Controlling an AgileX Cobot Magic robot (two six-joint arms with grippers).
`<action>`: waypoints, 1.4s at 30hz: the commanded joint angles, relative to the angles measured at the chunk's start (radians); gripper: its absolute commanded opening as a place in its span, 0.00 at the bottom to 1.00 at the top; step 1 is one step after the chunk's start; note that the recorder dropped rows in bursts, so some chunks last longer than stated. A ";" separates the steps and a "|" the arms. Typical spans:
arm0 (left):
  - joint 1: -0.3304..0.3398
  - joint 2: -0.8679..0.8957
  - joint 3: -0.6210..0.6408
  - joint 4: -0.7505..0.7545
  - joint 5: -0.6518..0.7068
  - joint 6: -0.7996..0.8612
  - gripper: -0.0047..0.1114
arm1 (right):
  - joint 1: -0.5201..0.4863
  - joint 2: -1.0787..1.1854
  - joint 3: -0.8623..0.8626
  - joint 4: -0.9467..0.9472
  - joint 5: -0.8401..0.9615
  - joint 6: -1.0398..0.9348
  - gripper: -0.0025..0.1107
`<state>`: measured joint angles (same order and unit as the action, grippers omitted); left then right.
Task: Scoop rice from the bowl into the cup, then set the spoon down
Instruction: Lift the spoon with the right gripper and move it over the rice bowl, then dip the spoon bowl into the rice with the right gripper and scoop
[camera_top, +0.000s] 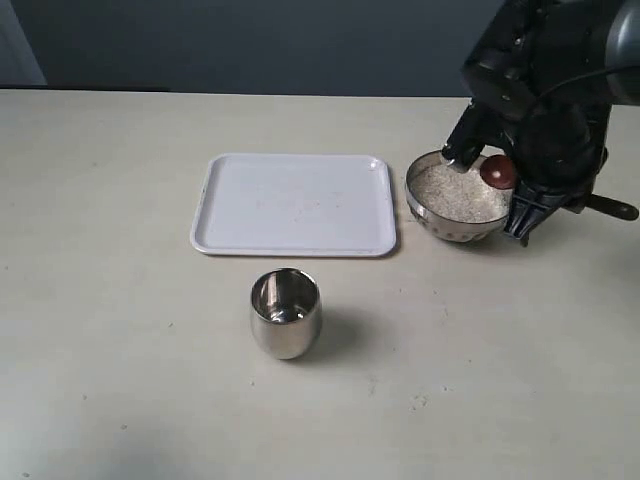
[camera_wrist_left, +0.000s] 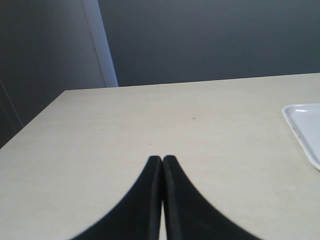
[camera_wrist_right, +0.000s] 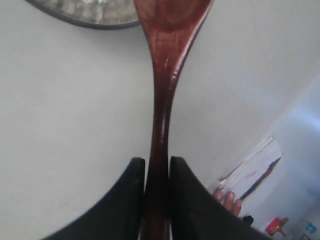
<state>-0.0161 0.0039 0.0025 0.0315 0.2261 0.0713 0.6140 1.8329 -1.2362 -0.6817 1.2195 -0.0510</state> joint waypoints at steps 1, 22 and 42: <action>-0.006 -0.004 -0.003 0.000 -0.009 -0.005 0.04 | 0.004 0.009 -0.008 -0.046 -0.037 0.027 0.02; -0.006 -0.004 -0.003 0.000 -0.009 -0.005 0.04 | 0.016 0.139 -0.087 -0.063 -0.151 -0.027 0.02; -0.006 -0.004 -0.003 0.000 -0.009 -0.005 0.04 | 0.063 0.209 -0.164 -0.147 -0.008 0.009 0.02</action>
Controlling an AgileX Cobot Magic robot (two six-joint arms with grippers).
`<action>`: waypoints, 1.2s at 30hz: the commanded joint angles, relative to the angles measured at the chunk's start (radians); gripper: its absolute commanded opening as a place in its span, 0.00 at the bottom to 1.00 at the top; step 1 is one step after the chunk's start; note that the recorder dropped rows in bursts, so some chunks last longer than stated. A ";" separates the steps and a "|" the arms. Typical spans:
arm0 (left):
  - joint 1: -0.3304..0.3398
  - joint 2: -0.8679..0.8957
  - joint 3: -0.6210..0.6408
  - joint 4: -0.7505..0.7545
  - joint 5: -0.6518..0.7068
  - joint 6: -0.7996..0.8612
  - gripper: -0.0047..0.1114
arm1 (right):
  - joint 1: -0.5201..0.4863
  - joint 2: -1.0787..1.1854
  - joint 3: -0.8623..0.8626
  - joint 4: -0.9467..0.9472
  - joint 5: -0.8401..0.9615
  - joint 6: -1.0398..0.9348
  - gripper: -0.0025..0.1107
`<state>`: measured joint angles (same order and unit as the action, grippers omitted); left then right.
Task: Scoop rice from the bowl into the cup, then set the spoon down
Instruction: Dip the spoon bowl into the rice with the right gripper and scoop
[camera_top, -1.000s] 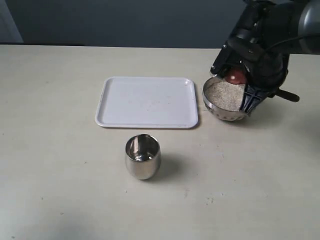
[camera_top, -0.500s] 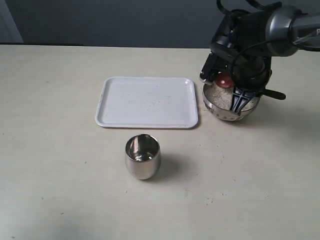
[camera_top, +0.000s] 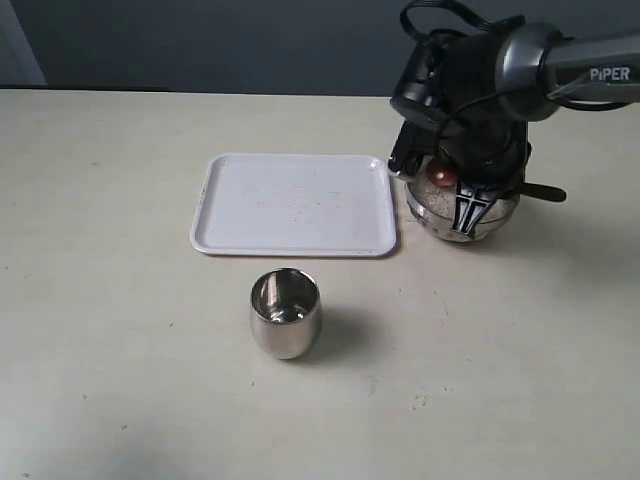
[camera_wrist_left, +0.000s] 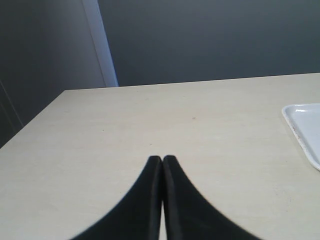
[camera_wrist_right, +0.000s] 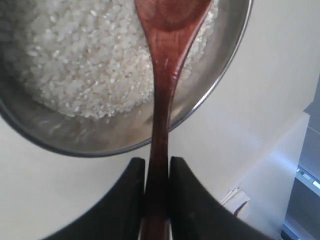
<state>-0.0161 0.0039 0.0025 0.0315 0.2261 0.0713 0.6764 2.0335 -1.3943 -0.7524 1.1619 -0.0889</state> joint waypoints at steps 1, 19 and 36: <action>-0.006 -0.004 -0.003 0.000 -0.009 -0.005 0.04 | 0.001 0.009 -0.006 -0.079 0.053 0.049 0.02; -0.006 -0.004 -0.003 0.000 -0.009 -0.005 0.04 | 0.005 0.048 -0.006 -0.013 0.019 0.030 0.02; -0.006 -0.004 -0.003 0.000 -0.009 -0.005 0.04 | 0.005 0.048 -0.006 0.087 -0.012 -0.064 0.02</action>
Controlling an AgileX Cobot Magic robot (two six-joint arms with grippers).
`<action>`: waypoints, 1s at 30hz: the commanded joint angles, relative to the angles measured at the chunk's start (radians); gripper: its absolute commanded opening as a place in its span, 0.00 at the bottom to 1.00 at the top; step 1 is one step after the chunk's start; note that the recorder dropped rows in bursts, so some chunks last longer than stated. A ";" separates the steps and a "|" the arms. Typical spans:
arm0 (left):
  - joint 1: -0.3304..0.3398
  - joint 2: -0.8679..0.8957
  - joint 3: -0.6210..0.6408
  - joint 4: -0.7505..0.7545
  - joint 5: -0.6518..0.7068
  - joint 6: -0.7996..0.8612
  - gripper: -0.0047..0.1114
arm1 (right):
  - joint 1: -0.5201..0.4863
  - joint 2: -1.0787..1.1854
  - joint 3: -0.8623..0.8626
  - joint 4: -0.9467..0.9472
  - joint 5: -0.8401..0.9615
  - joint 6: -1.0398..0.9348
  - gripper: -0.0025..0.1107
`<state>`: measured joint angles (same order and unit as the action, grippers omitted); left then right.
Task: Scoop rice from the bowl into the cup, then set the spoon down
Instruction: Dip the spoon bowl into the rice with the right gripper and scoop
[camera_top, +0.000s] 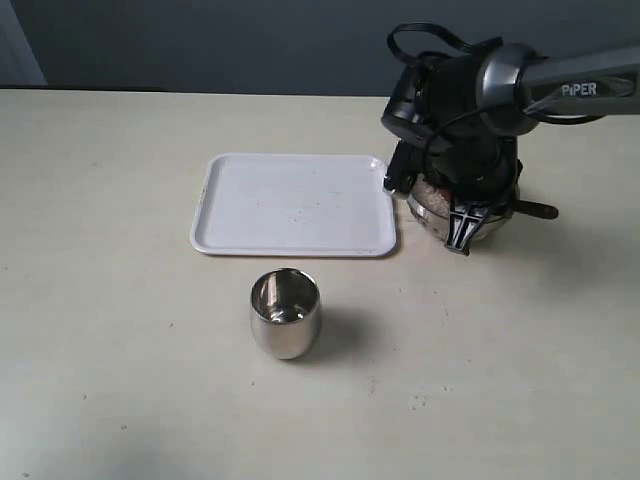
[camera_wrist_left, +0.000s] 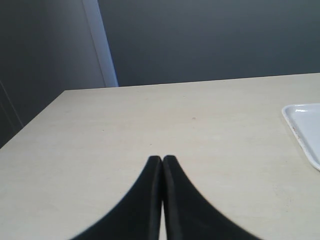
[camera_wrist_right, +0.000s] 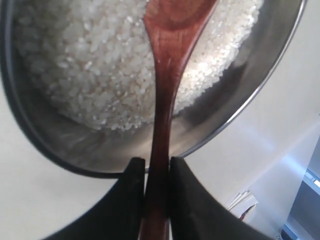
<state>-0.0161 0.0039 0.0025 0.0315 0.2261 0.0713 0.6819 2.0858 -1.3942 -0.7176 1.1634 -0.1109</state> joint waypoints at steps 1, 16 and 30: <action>-0.006 -0.004 -0.003 0.000 -0.009 -0.005 0.04 | 0.000 -0.004 -0.006 0.057 -0.016 -0.041 0.02; -0.006 -0.004 -0.003 0.000 -0.009 -0.005 0.04 | -0.031 -0.016 -0.008 0.150 -0.021 -0.041 0.02; -0.006 -0.004 -0.003 0.000 -0.009 -0.005 0.04 | -0.031 -0.034 -0.008 0.143 -0.034 -0.061 0.02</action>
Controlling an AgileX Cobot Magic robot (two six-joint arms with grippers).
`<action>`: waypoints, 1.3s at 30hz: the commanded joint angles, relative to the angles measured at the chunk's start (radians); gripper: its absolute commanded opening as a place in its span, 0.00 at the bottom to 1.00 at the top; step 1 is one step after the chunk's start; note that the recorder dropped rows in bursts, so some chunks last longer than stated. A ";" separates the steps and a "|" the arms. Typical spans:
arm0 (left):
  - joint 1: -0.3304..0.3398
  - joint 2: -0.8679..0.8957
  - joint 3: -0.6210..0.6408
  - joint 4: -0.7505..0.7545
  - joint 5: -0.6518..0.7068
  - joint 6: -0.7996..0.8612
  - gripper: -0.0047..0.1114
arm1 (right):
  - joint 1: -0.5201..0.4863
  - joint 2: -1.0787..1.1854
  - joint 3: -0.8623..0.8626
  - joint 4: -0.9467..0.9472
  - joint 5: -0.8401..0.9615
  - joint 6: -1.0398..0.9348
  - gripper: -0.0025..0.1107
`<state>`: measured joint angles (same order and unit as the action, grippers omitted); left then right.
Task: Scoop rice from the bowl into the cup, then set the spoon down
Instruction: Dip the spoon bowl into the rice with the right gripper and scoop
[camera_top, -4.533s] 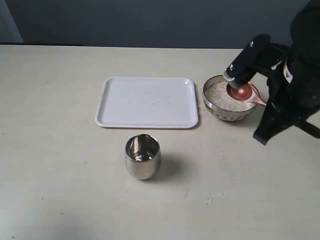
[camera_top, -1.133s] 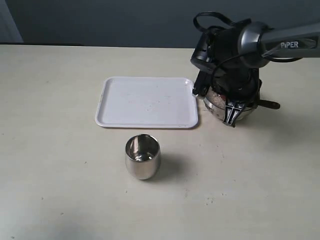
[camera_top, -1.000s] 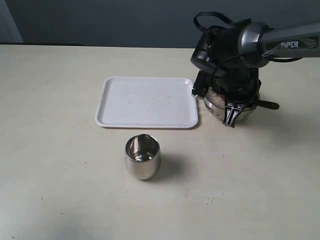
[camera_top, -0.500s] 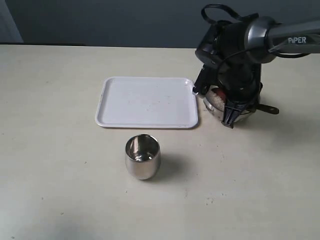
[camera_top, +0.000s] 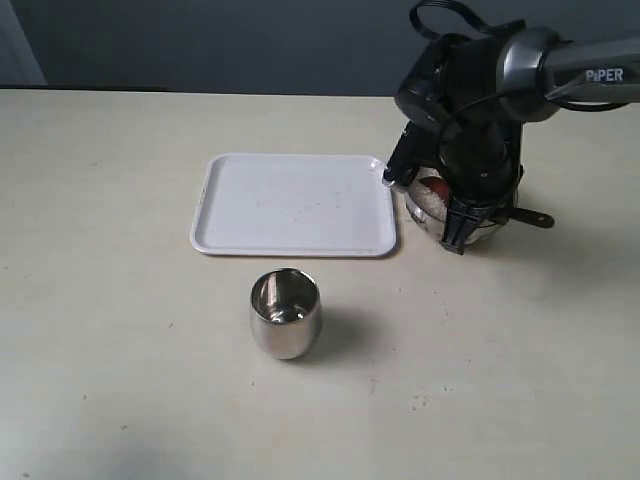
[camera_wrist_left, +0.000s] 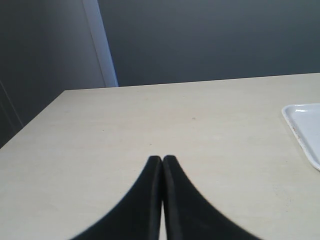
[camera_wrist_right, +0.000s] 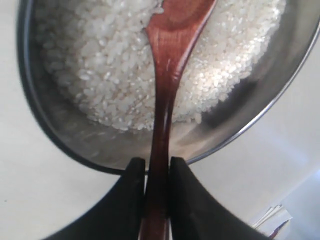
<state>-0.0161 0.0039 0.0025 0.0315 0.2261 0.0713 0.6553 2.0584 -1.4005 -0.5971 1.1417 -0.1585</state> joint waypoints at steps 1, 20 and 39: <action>-0.006 -0.004 -0.003 0.000 -0.009 -0.005 0.04 | -0.004 -0.007 -0.002 0.022 -0.010 -0.013 0.02; -0.006 -0.004 -0.003 0.000 -0.009 -0.005 0.04 | -0.012 -0.060 -0.002 0.048 0.006 -0.025 0.02; -0.006 -0.004 -0.003 0.000 -0.009 -0.005 0.04 | -0.086 -0.060 -0.002 0.168 -0.008 -0.025 0.02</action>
<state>-0.0161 0.0039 0.0025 0.0315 0.2261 0.0713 0.5903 2.0089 -1.4005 -0.4546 1.1458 -0.1786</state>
